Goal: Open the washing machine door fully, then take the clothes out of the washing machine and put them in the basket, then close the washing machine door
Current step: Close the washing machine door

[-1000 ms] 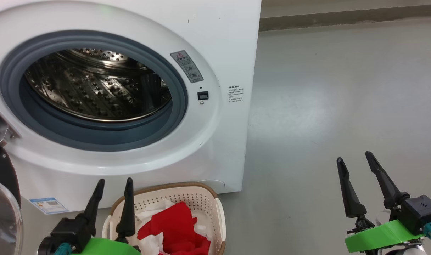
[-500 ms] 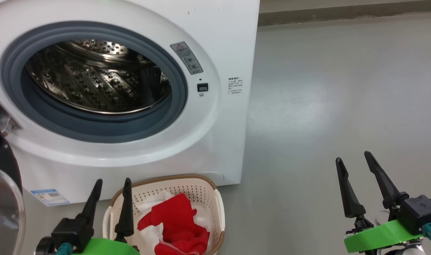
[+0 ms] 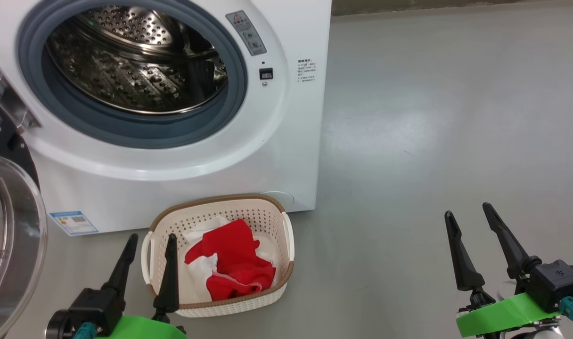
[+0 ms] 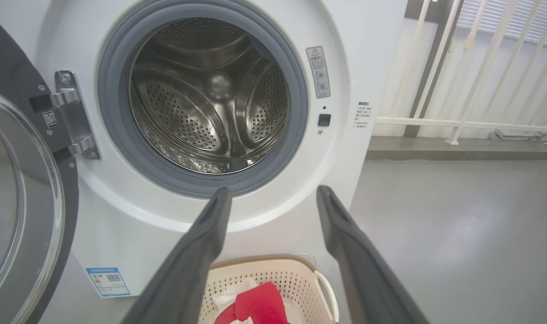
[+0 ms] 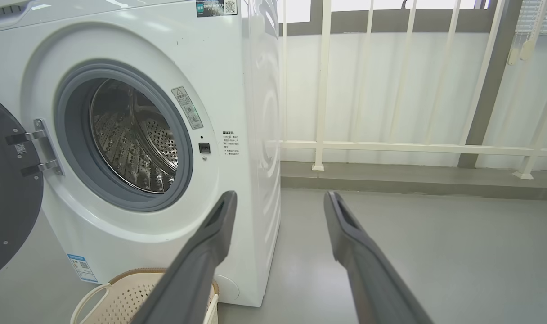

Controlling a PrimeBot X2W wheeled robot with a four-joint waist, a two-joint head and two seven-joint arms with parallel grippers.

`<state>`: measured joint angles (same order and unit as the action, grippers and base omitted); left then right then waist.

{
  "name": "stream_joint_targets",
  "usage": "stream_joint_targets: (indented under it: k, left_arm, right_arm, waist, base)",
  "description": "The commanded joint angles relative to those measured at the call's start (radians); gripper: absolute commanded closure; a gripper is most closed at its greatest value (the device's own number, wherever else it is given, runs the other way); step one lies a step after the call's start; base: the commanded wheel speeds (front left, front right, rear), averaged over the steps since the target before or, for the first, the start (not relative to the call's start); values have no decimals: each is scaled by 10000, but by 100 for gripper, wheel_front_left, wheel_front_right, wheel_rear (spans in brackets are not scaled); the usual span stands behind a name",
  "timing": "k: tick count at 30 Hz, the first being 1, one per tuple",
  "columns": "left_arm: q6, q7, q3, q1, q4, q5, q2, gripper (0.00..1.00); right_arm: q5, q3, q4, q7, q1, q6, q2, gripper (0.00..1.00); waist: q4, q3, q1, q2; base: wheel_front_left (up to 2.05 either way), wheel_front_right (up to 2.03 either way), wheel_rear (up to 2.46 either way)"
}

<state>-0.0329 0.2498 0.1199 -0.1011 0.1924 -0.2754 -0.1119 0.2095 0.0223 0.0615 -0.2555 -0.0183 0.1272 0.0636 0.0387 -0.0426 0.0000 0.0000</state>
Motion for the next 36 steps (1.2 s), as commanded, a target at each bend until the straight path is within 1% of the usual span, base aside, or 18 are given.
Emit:
stream_joint_targets:
  k: [1, 11, 17, 23, 35, 36]
  left_arm:
    - [70, 102, -322, -154, -307, -51, -151, 0]
    - [-58, 100, -328, -136, -372, -163, -135, 0]
    - [-100, 103, -336, -225, -536, -251, -97, 0]
    - [-271, 109, -420, -172, -706, -265, -52, 0]
    - [-654, 113, -508, -26, -1069, -144, -42, 0]
    - [-654, 113, -508, -26, -1069, -144, -42, 0]
  right_arm:
    - [7, -219, -218, -63, 245, 35, 103, 0]
    - [14, -240, -223, -63, 264, 35, 88, 0]
    - [15, -184, -255, -63, 235, 35, 114, 0]
    - [23, -278, -187, -63, 247, 35, 208, 0]
    - [19, -658, -167, -63, 510, 35, 321, 0]
    - [19, -658, -167, -63, 510, 35, 321, 0]
  waist:
    - [-4, 1, 0, 0]
    - [-68, 2, 0, 0]
    - [-354, -38, 0, 0]
    - [-869, -13, 0, 0]
    - [-2269, 183, 0, 0]
    - [-2269, 183, 0, 0]
  base:
    - [-70, 70, 0]
    - [-14, 14, 0]
    - [0, 0, 0]
    - [0, 0, 0]
    - [0, 0, 0]
    - [0, 0, 0]
